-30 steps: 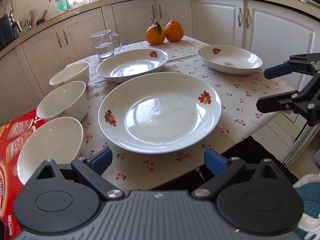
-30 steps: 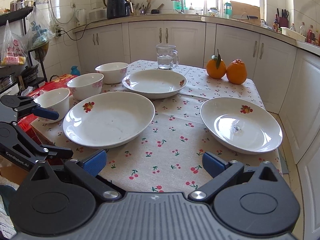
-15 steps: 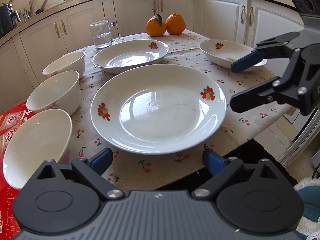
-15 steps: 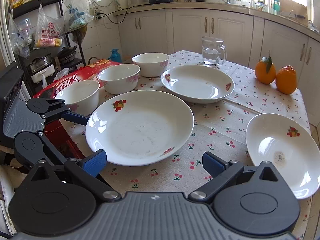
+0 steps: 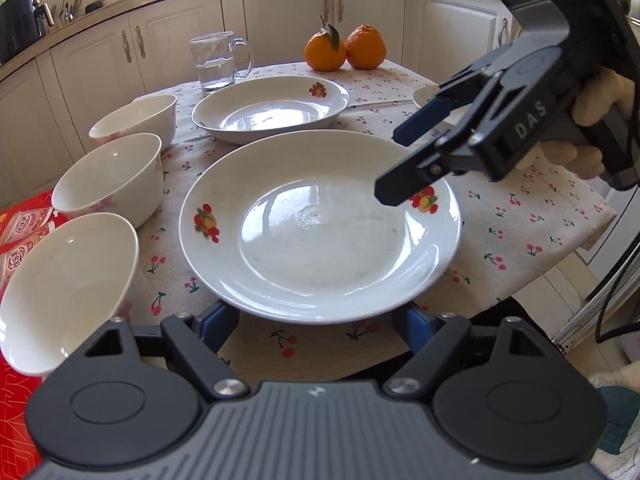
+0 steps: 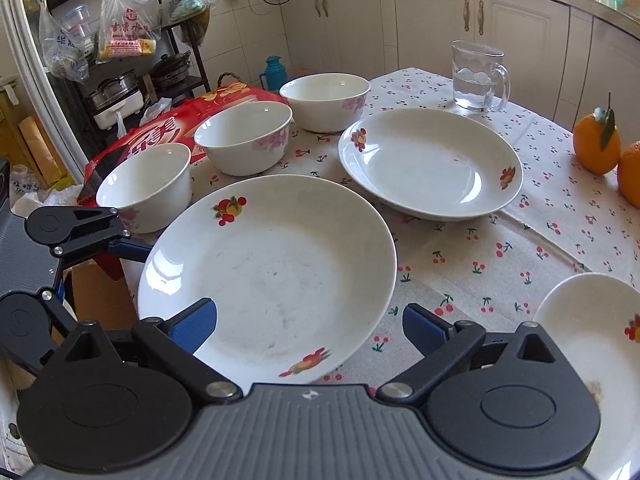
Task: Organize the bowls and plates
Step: 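Close the right tool on the rim of the fruit-decal plate, then lift the fruit-decal plate and carry it toward the stained plate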
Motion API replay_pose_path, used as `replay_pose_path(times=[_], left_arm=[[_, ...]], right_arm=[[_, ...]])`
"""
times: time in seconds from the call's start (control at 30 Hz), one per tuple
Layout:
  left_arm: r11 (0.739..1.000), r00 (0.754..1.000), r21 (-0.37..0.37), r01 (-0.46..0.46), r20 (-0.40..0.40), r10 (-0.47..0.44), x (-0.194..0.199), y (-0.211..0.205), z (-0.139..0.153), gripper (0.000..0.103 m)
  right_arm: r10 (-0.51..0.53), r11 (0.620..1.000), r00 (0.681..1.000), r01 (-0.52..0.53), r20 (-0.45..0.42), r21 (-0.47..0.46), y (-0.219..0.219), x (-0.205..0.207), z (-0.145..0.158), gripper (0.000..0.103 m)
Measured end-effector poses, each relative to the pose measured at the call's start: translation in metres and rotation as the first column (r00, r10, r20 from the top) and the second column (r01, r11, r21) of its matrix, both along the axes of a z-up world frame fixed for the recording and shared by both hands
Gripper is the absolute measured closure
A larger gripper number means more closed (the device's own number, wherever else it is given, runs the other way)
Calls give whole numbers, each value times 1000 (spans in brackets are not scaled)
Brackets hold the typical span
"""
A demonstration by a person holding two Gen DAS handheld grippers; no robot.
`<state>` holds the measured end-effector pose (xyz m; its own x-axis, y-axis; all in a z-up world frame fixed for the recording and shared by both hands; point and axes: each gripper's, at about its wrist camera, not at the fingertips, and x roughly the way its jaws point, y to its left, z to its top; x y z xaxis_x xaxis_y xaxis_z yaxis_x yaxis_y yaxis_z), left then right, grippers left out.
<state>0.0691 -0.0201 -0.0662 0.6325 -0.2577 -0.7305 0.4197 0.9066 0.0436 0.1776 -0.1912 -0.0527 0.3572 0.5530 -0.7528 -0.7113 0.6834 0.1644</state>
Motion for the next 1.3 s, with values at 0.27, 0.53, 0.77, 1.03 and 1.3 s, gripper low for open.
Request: replay_pose_path(times=[0.27, 0.53, 0.77, 1.03, 1.3], left_arm=[[1000, 1000, -17, -9, -19, 9, 3, -2, 0, 20], [1000, 1000, -19, -6, -23, 6, 6, 0, -1, 20], [1000, 1000, -20, -5, -24, 5, 6, -1, -1, 20], [1000, 1000, -25, 0, -25, -1, 7, 0, -1, 20], [1000, 1000, -24, 6, -29, -7, 8, 0, -1, 20]], right_arm=[[89, 996, 994, -90, -69, -20, 16, 47, -8, 16], [140, 990, 981, -143, -136, -12, 28, 73, -18, 24], [165, 986, 973, -164, -163, 20, 35, 85, -20, 24], [158, 987, 973, -157, -166, 19, 38, 86, -20, 25], [144, 990, 976, -143, -160, 19, 36, 84, -21, 24]])
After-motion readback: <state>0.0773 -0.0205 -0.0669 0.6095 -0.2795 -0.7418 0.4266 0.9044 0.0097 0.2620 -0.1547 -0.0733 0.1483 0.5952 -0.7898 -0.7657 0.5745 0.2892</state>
